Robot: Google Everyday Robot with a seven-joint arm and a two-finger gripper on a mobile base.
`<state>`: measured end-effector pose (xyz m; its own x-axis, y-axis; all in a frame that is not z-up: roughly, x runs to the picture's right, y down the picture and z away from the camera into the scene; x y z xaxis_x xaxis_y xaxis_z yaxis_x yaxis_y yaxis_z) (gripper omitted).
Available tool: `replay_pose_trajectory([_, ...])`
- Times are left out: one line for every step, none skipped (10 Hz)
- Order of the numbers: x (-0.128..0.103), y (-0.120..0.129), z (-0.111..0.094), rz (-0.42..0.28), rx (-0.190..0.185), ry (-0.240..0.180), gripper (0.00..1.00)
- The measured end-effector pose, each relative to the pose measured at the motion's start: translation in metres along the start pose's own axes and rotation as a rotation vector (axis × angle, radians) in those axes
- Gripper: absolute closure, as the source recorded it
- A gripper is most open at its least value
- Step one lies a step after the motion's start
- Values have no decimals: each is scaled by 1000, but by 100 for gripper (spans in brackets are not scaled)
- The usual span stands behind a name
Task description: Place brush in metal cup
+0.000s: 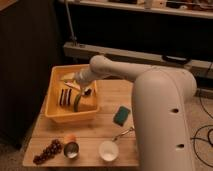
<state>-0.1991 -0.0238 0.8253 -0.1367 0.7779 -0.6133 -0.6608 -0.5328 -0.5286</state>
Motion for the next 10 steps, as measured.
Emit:
replay_pose_trajectory([0, 0, 0, 0, 0, 0, 20])
replay_pose_trajectory([0, 0, 0, 0, 0, 0, 20])
replay_pose_trajectory([0, 0, 0, 0, 0, 0, 20])
replay_pose_trajectory([0, 0, 0, 0, 0, 0, 20])
replay_pose_trajectory([0, 0, 0, 0, 0, 0, 20])
replay_pose_trajectory([0, 0, 0, 0, 0, 0, 20])
replay_pose_trajectory([0, 1, 0, -4, 2, 3, 20])
replay_pose_trajectory([-4, 4, -2, -25, 6, 11, 20])
replay_pose_trajectory([-11, 9, -4, -91, 12, 25, 20])
replay_pose_trajectory([-18, 21, -9, -209, 17, 33, 20])
